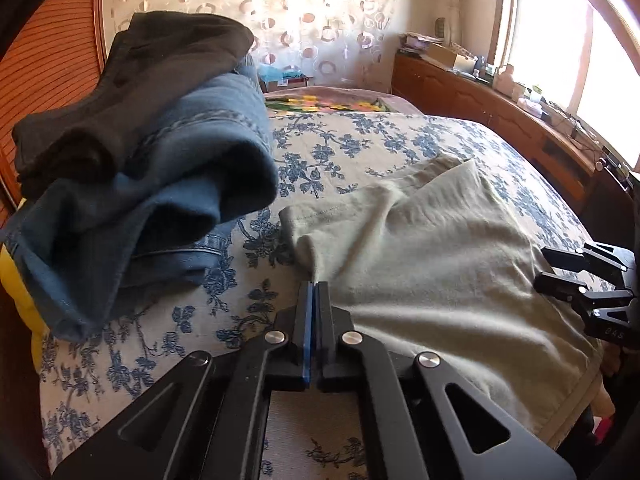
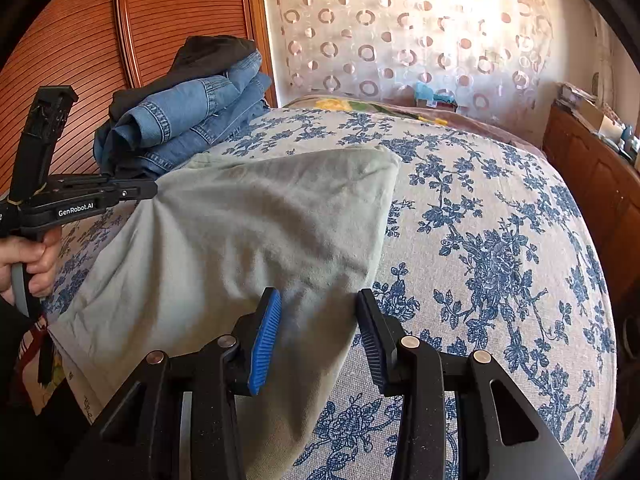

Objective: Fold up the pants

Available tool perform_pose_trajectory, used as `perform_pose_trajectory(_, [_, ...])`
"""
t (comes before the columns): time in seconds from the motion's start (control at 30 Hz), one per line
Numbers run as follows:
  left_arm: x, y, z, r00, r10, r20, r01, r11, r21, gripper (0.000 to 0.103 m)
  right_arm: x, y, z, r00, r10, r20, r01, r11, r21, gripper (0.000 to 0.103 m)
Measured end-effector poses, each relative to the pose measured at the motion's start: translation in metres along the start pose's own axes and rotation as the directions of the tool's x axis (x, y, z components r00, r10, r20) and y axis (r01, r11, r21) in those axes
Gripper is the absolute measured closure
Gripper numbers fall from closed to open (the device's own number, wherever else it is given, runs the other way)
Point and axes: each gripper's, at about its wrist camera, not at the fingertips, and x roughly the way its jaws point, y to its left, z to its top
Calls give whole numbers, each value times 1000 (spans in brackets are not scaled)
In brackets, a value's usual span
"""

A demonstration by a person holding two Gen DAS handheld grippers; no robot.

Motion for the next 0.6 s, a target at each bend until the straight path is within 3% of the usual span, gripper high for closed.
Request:
perform_pose_trajectory(0.2, [-4,2,7,1000,23,13,-23,1000,-7,99,1,0,-1,1000,0,-1,0,1000,1,62])
perform_pose_trajectory(0.33, [-5,1,10,1000,11,22,-11,1000,-3,75,1,0,-1,1000,0,-1,0,1000,1,62])
perform_pose_trajectory(0.4, [-3,-1,11,1000,3,28,-3,1000,3,55,1,0,-1,1000,0,-1,0,1000,1,62])
perform_pose_trajectory(0.6, [11,-4,16,1000,1,27,-1,1000,-11,55,1,0,-1,1000,-1,0,1,1000,-1,62])
